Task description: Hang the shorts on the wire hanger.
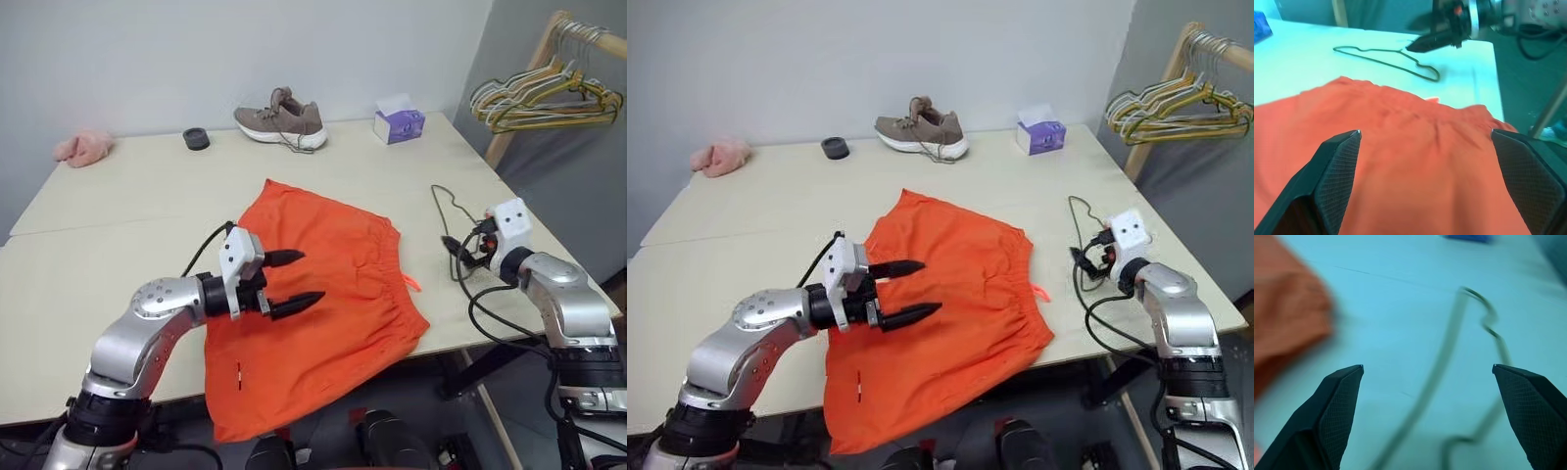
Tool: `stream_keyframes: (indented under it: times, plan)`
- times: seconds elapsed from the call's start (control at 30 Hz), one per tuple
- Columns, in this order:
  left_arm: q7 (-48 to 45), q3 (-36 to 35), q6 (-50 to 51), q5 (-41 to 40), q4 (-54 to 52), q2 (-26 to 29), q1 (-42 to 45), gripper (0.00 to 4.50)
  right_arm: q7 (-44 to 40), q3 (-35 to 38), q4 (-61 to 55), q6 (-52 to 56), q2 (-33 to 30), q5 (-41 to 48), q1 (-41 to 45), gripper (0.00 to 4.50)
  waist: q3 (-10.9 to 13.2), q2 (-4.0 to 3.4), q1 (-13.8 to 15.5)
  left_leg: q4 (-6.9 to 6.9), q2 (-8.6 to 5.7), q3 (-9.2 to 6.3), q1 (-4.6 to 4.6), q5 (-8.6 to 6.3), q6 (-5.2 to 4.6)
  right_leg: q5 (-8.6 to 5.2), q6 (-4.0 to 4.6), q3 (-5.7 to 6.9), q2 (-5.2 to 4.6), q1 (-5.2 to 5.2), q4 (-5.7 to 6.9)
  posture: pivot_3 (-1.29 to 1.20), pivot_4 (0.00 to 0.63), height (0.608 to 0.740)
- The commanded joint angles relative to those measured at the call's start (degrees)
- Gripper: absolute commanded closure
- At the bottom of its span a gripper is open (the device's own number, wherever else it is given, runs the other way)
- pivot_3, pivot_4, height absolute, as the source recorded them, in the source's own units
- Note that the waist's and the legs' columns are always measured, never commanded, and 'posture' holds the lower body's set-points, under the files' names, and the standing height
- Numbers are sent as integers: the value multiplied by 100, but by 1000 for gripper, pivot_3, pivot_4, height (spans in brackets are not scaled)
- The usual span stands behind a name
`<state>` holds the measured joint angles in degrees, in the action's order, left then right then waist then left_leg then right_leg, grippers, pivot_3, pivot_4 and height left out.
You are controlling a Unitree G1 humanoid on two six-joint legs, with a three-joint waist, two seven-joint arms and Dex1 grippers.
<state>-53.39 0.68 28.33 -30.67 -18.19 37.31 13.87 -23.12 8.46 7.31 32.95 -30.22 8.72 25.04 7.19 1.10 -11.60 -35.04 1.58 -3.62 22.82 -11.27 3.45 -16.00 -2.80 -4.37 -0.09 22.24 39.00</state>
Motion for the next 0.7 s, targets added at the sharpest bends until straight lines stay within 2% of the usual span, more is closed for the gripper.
stream_keyframes:
  times: [0.03,0.27,0.47,0.63,0.7]
  plan:
    - [-169,-9,-250,182,141,112,272,19,546,149,337,184,59,-191,457,0,1,-1,-46,3,1,2,-1,0,0,0,0,-2,2,2,0,-198,73,740]
    - [-348,53,-458,418,349,143,443,19,408,-202,1687,-68,56,-414,1129,0,1,-2,-133,3,3,5,-2,0,0,0,0,-5,4,-1,-1,-197,70,740]
    - [-351,53,-508,498,317,152,379,19,182,-470,3375,-300,105,-560,2007,0,1,-2,-169,3,2,7,-3,0,-1,2,-2,-7,3,-1,0,-187,68,740]
    - [-362,77,-547,570,328,153,406,19,-121,-492,4701,14,148,-534,2698,0,0,-1,-240,3,2,7,-3,0,-1,2,-3,-8,3,-2,-1,-186,67,740]
    - [-358,77,-552,580,336,143,421,0,-234,-535,5177,68,145,-587,2875,557,0,-1,-263,2,2,6,-3,0,-1,2,-4,-7,3,-4,-1,-186,67,740]
